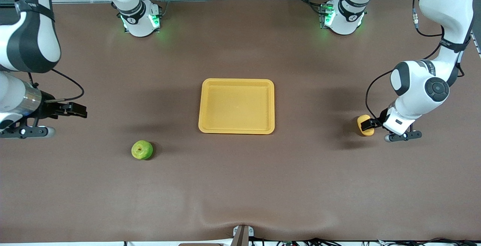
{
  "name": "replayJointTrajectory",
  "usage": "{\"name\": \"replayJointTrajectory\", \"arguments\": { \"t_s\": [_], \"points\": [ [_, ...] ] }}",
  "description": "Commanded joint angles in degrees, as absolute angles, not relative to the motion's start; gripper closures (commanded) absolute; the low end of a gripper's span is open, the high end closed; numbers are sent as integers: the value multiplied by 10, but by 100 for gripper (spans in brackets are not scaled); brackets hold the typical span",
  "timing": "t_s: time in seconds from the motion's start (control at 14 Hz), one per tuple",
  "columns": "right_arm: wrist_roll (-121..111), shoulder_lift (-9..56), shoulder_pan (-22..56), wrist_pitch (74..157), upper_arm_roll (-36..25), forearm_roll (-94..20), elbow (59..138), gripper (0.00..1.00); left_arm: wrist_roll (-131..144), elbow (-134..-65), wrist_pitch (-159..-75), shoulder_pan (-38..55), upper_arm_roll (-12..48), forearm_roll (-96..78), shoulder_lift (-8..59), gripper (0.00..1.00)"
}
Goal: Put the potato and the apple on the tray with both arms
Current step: 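Reach the left gripper down to the yellow potato while the right gripper approaches, then close the left gripper on the potato while the right gripper reaches the apple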
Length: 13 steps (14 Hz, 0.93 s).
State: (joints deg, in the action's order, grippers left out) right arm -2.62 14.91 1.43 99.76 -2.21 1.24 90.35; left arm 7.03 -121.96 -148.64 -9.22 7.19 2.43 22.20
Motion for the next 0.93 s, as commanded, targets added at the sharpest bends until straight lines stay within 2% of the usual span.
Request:
{"name": "replayJointTrajectory", "arguments": {
  "t_s": [0.0,0.36,0.71,0.79,0.86],
  "points": [
    [-16,168,25,1009,-23,12,896,0,79,-1225,-1506,-93,70,25,231,0],
    [-15,192,32,1026,-23,11,896,0,79,-1224,-1517,-101,70,25,247,0],
    [-17,217,34,1027,-24,-55,895,0,78,-1224,-1521,-100,71,25,253,0],
    [-17,221,36,1027,-24,-55,895,0,78,-1224,-1520,-100,71,25,253,1],
    [-17,226,38,1027,-24,-54,892,0,78,-1224,-1520,-100,71,25,253,8]
  ]
}}
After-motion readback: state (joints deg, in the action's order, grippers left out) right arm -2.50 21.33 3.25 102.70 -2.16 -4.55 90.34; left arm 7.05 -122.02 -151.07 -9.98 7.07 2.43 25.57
